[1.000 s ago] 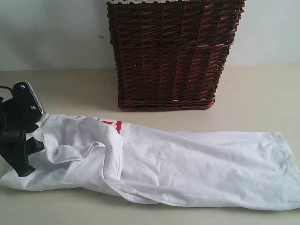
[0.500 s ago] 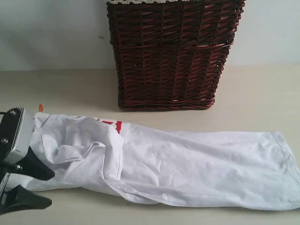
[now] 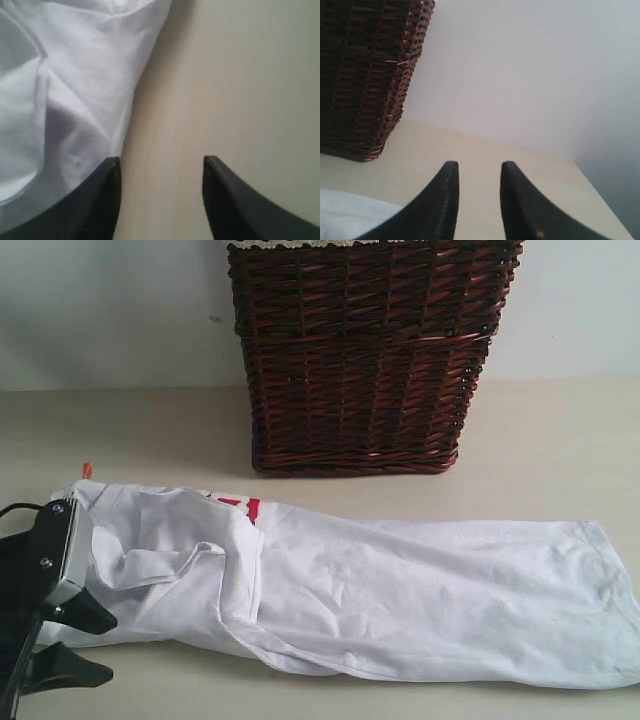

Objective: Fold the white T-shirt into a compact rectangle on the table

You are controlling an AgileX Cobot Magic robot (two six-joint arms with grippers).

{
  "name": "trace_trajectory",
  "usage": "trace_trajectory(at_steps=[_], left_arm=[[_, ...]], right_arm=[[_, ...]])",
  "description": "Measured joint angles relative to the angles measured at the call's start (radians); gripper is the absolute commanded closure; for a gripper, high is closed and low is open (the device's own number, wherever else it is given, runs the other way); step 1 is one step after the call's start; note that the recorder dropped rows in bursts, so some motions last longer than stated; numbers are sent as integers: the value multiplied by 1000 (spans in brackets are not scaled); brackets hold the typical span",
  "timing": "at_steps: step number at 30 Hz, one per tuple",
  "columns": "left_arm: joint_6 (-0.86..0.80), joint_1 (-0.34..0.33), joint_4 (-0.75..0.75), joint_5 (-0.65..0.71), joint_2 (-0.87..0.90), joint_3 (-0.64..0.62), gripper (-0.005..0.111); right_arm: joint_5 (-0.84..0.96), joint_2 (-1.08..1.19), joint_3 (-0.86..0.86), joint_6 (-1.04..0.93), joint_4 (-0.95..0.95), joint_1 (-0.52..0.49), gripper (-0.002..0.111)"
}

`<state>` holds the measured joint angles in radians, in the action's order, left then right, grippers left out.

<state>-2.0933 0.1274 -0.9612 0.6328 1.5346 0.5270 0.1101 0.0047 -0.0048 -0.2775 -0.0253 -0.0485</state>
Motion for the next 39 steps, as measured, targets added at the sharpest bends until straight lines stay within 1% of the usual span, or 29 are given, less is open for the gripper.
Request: trace_trajectory(at_steps=[3,5,6,11,17,21,23,26,28,30,33,34,35,37,38,39], left_arm=[[-3,6,-30,-70,21,9,87],[-3,6,-50,-90,26,33,103],[-3,6,-64,-96,26,47,107],[-3,6,-152,-93,40,101,106],[-3,6,-163,-87,135,129,106],[-3,6,-266,-162,201,268,106],[-3,6,-322,-171,227,337,106],[8,6,-344,-186,240,359,106],[85,-4,-324,-179,214,359,106],[181,-33,-260,-119,151,359,106],[286,-88,-113,112,52,365,106],[300,-103,-59,216,27,365,106],[300,-113,-10,315,11,361,106],[265,-117,56,439,3,332,107],[230,-117,80,473,3,306,107],[200,-117,93,478,10,283,107]], right_arm=[[0,0,0,0,0,0,79],[0,0,0,0,0,0,79],[0,0,0,0,0,0,79],[0,0,0,0,0,0,79],[0,0,0,0,0,0,79],[0,0,0,0,0,0,79],[0,0,0,0,0,0,79],[0,0,0,0,0,0,79],[0,0,0,0,0,0,79],[0,0,0,0,0,0,79],[0,0,0,0,0,0,79],[0,0,0,0,0,0,79],[0,0,0,0,0,0,79],[0,0,0,0,0,0,79],[0,0,0,0,0,0,79],[0,0,0,0,0,0,79]])
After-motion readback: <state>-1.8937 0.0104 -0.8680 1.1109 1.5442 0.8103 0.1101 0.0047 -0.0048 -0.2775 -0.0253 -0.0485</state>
